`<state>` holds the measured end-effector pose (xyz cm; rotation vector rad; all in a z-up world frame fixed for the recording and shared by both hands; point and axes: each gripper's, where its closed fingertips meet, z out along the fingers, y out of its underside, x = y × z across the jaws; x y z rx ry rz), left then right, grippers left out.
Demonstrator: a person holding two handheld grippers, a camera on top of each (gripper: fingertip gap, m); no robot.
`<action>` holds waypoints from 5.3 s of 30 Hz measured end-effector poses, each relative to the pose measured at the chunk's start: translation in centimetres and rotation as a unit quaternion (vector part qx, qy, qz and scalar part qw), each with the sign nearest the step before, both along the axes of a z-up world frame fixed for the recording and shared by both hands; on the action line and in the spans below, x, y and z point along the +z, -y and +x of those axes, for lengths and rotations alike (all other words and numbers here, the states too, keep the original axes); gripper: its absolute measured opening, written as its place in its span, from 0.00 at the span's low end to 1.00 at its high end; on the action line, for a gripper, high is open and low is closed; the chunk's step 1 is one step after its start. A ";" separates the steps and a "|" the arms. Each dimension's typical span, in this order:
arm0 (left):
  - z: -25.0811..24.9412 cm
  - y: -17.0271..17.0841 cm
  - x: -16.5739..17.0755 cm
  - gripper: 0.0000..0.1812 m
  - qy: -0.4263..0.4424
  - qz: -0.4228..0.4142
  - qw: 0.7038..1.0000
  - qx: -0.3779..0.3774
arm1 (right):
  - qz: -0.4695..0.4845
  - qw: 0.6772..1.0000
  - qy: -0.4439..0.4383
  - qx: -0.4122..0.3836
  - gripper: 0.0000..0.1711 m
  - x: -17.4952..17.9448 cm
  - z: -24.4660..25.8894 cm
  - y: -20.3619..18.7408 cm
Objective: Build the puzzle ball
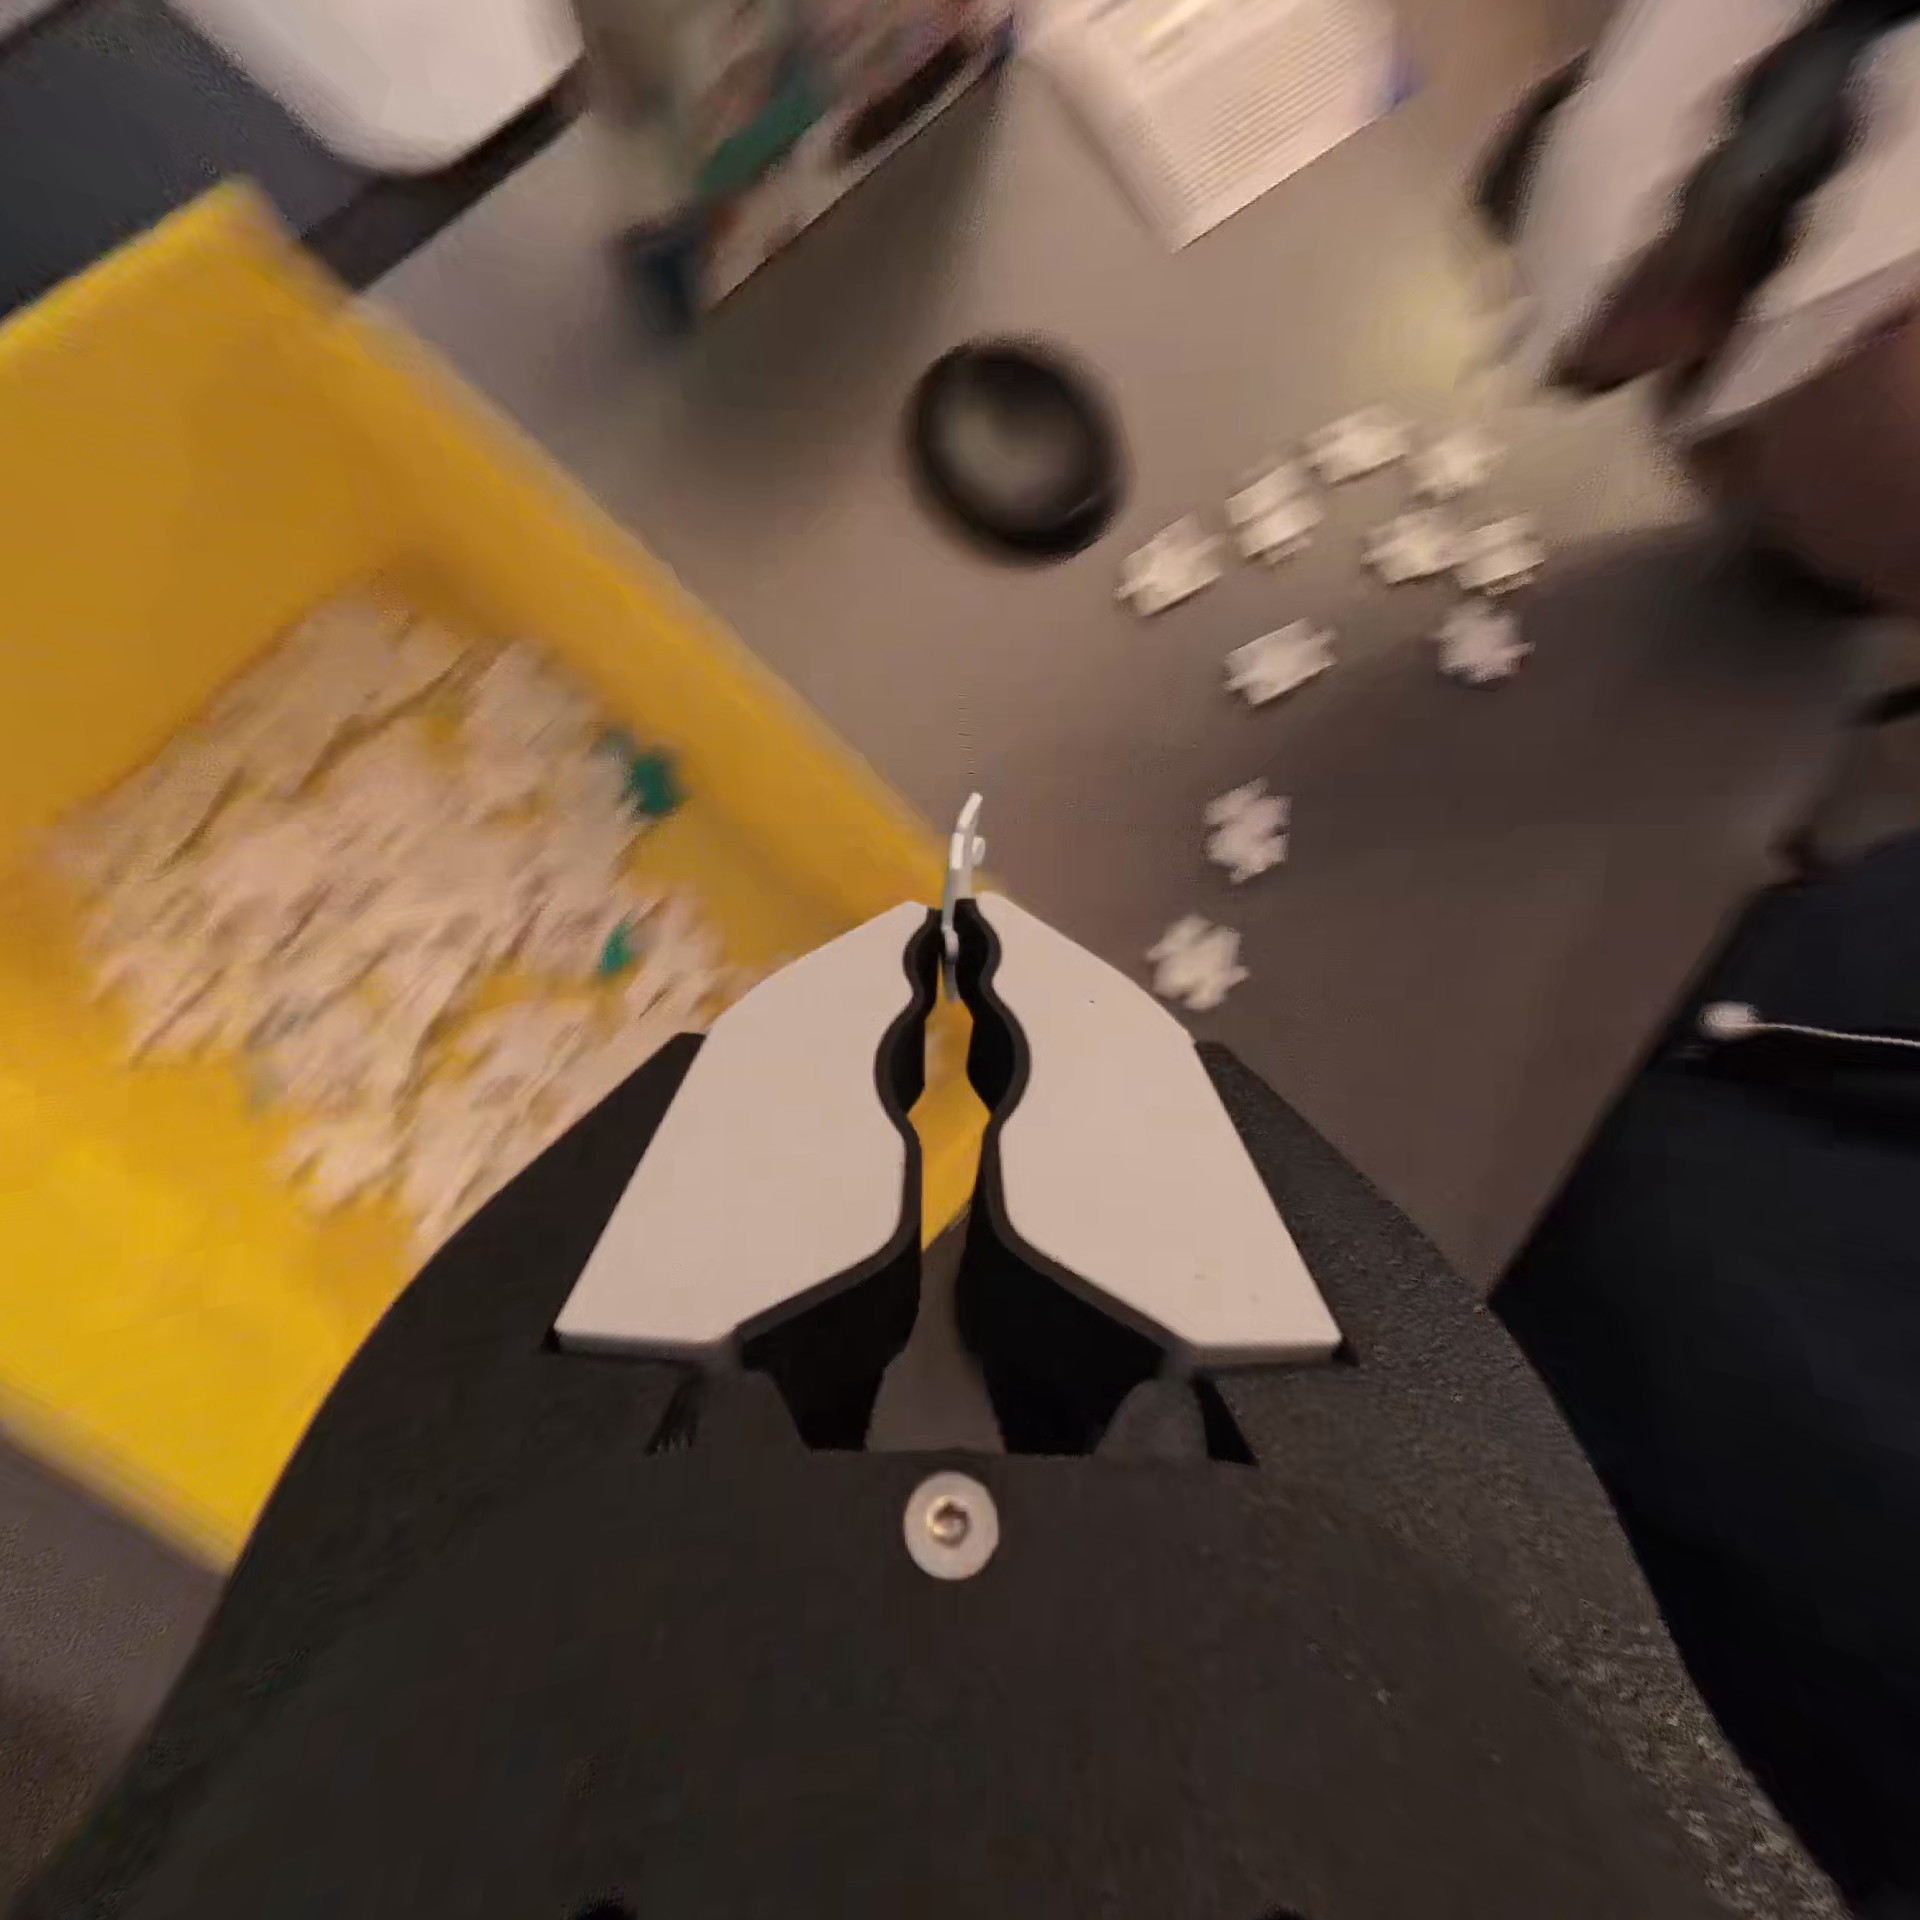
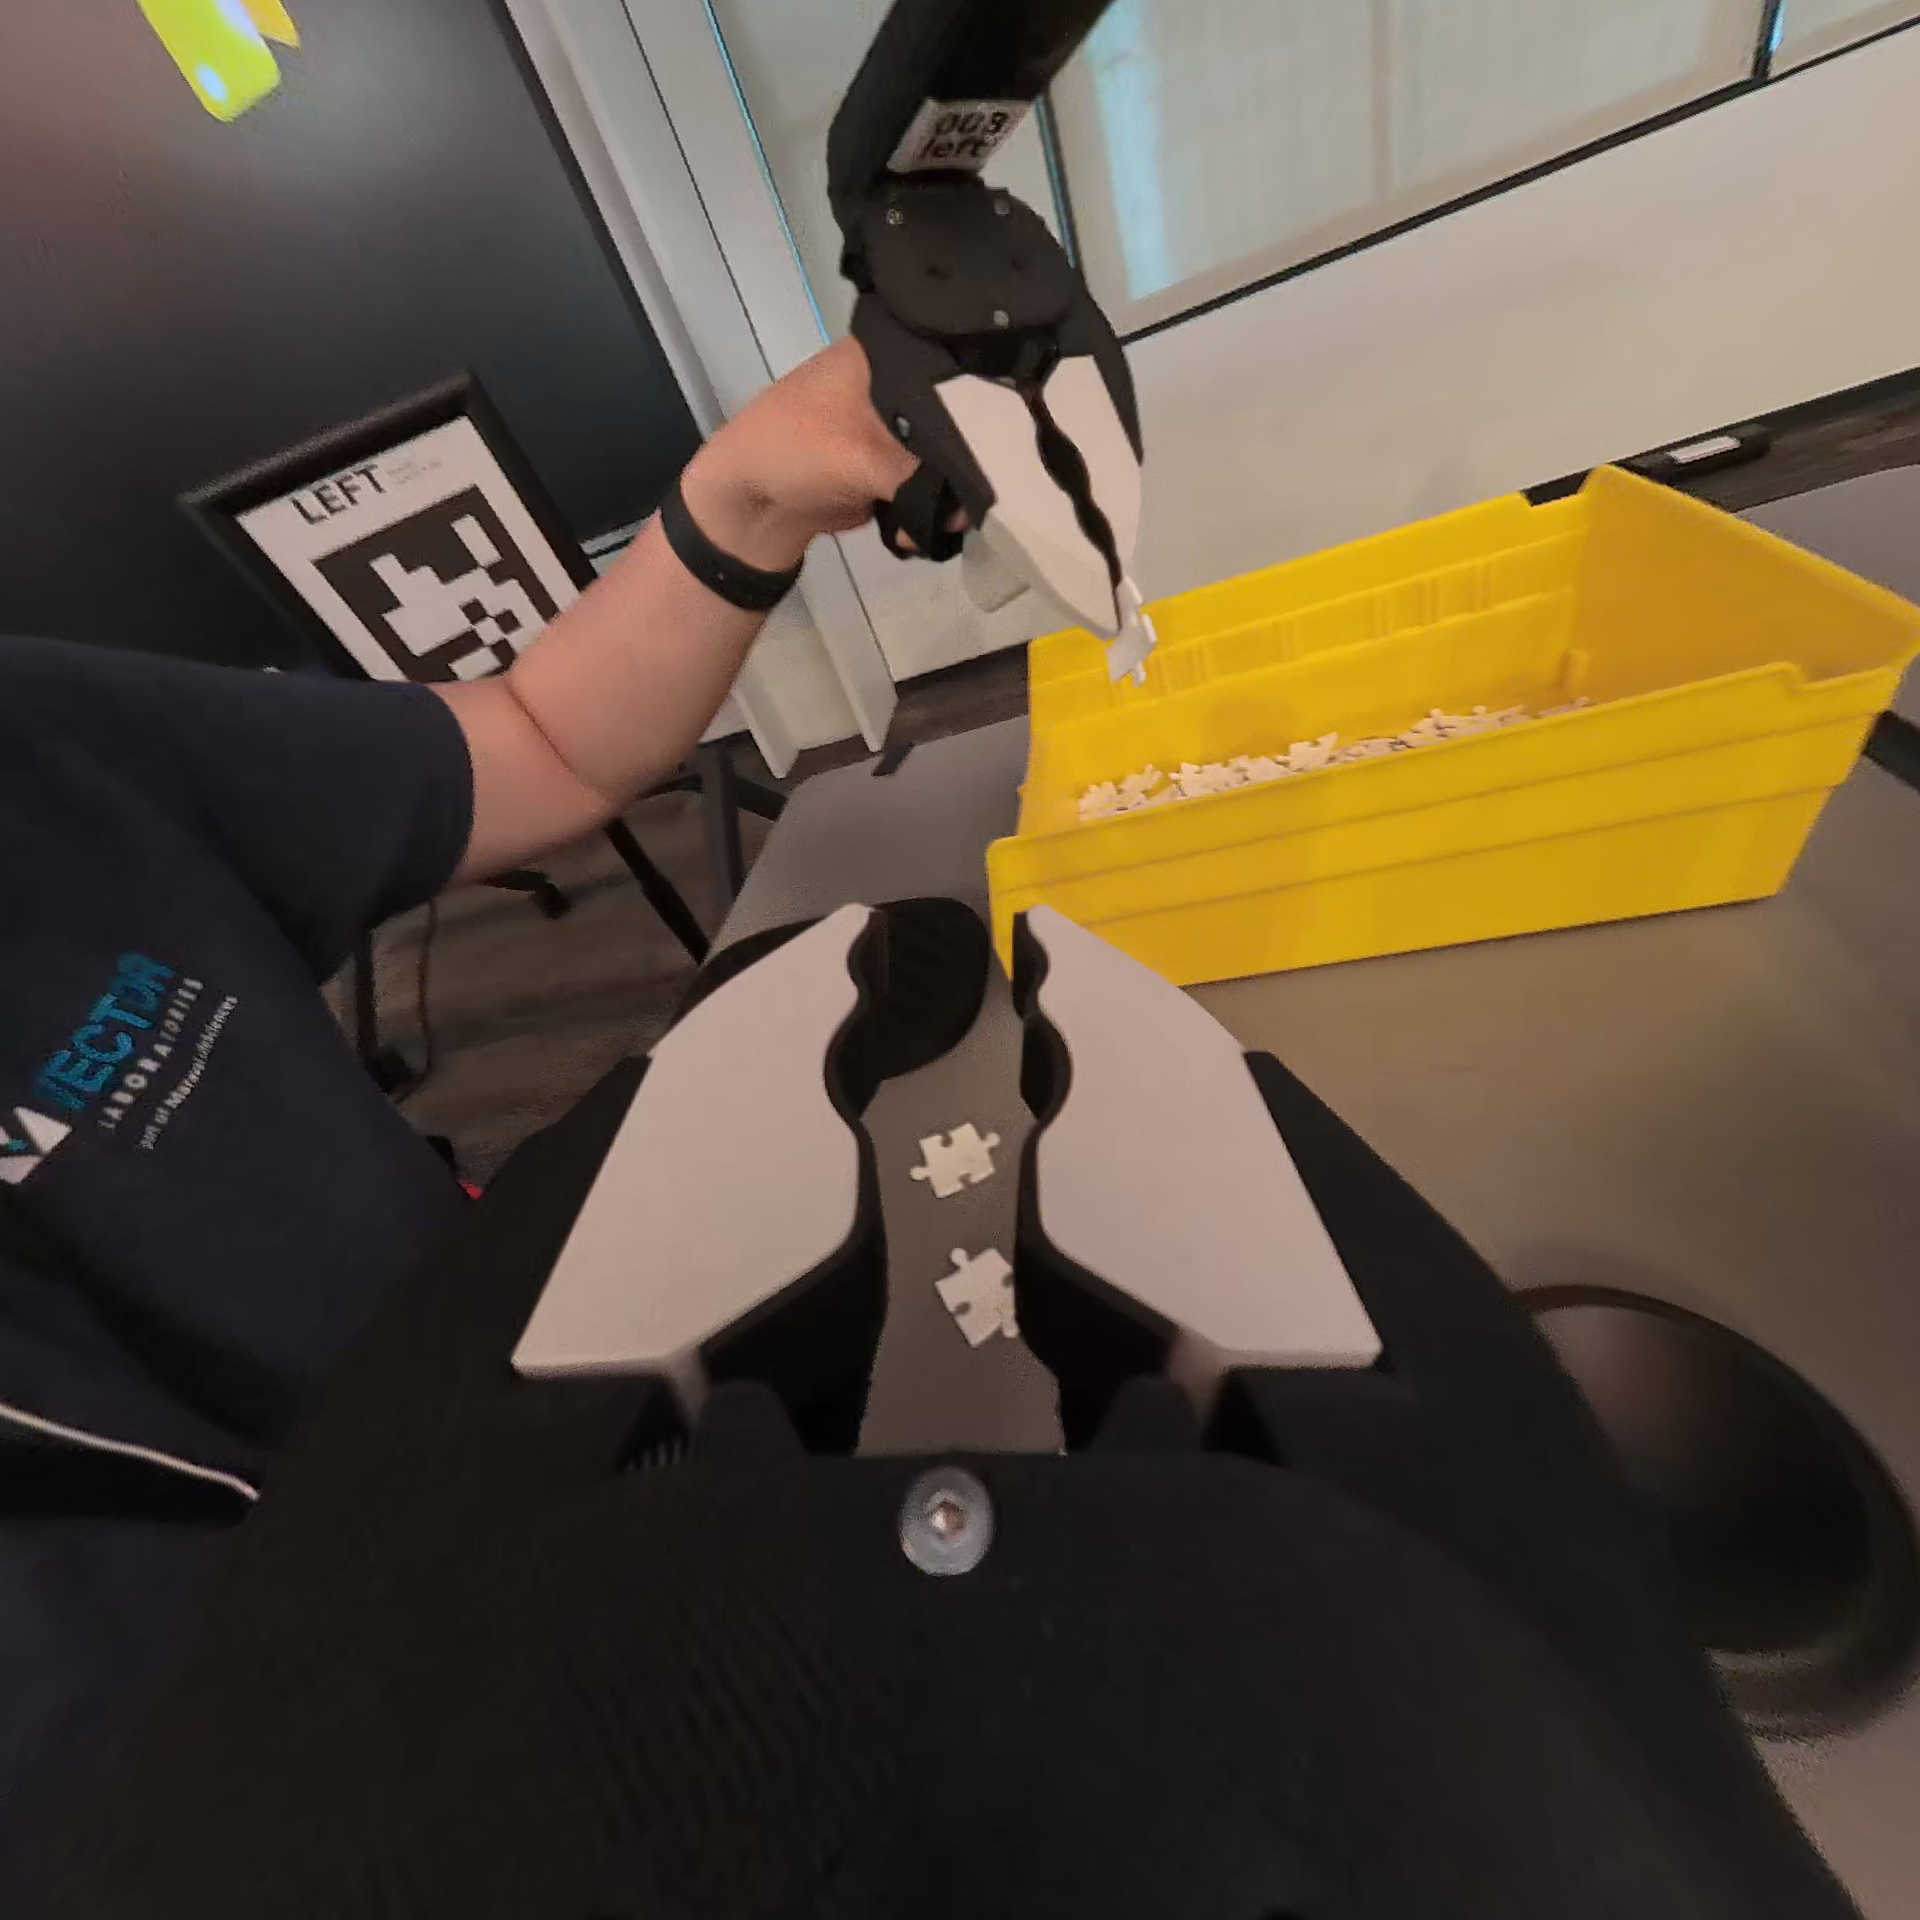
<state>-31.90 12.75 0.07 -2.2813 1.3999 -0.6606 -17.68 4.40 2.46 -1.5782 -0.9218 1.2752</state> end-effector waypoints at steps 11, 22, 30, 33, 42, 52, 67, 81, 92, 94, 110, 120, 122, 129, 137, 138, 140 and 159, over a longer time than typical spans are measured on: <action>-4.7 0.3 -12.7 0.01 -0.187 -0.147 0.971 -0.025 | 0.004 0.995 0.095 -0.009 0.13 -4.2 0.5 -1.2; -3.7 -4.9 -12.3 0.18 -0.171 0.011 0.985 -0.035 | 0.025 0.993 0.111 -0.020 0.11 -4.7 1.2 -2.1; -3.7 -8.5 -14.9 0.21 -0.241 0.044 0.969 -0.044 | 0.021 0.993 0.114 -0.020 0.11 -4.7 2.2 -1.9; -3.5 -8.3 -14.9 0.22 -0.238 0.029 0.970 -0.039 | 0.026 0.992 0.124 -0.012 0.11 -4.8 2.4 -1.7; -3.1 -8.1 -13.8 0.00 -0.218 0.043 0.974 -0.044 | 0.030 0.992 0.125 -0.014 0.11 -4.7 2.7 -1.7; -2.8 -7.4 -12.6 0.21 -0.200 0.105 0.961 -0.158 | 0.028 0.991 0.132 -0.001 0.11 -5.2 2.4 -1.4; -1.3 -7.7 -14.9 0.14 -0.215 0.119 0.924 -0.294 | 0.020 0.989 0.145 0.019 0.11 -6.0 2.5 -0.8; 1.3 -1.6 -2.0 0.14 0.115 -0.147 0.974 -0.130 | 0.030 0.993 0.115 0.013 0.11 -4.5 1.0 -0.6; 8.5 11.1 4.5 0.13 0.158 -0.474 0.837 -0.222 | 0.164 0.984 0.064 -0.017 0.13 1.5 -2.6 0.9; 9.7 12.3 4.2 0.13 0.140 -0.505 0.821 -0.226 | 0.152 0.988 0.036 0.000 0.14 2.5 -2.6 1.8; 13.2 8.8 5.1 0.09 0.195 -0.300 0.915 -0.186 | -0.059 0.997 -0.050 -0.016 0.02 1.4 -0.5 -0.4; 11.9 7.5 2.4 0.01 0.129 -0.230 0.950 -0.168 | -0.042 0.998 -0.034 -0.029 0.12 0.3 -0.8 -0.7; 9.4 5.8 2.1 0.01 0.096 -0.199 0.966 -0.132 | -0.017 0.999 -0.003 -0.036 0.12 -0.3 -0.3 -0.7; -4.5 -2.2 -4.7 0.01 -0.168 -0.140 0.975 0.047 | -0.029 0.999 0.027 -0.033 0.12 -1.7 1.1 -1.8; -7.4 -0.7 -13.0 0.01 -0.270 -0.226 0.936 -0.032 | -0.017 0.991 0.128 -0.037 0.12 -6.0 1.6 -2.6; -7.2 -0.8 -13.2 0.01 -0.262 -0.223 0.938 -0.039 | -0.018 0.990 0.133 -0.036 0.12 -6.3 1.6 -2.6; -7.0 -1.3 -13.2 0.01 -0.252 -0.215 0.943 -0.046 | -0.019 0.989 0.142 -0.034 0.12 -6.9 1.5 -2.7; -2.3 -9.8 -4.2 0.04 -0.044 0.153 0.987 -0.005 | 0.025 0.988 0.135 -0.069 0.13 -5.6 3.6 -3.8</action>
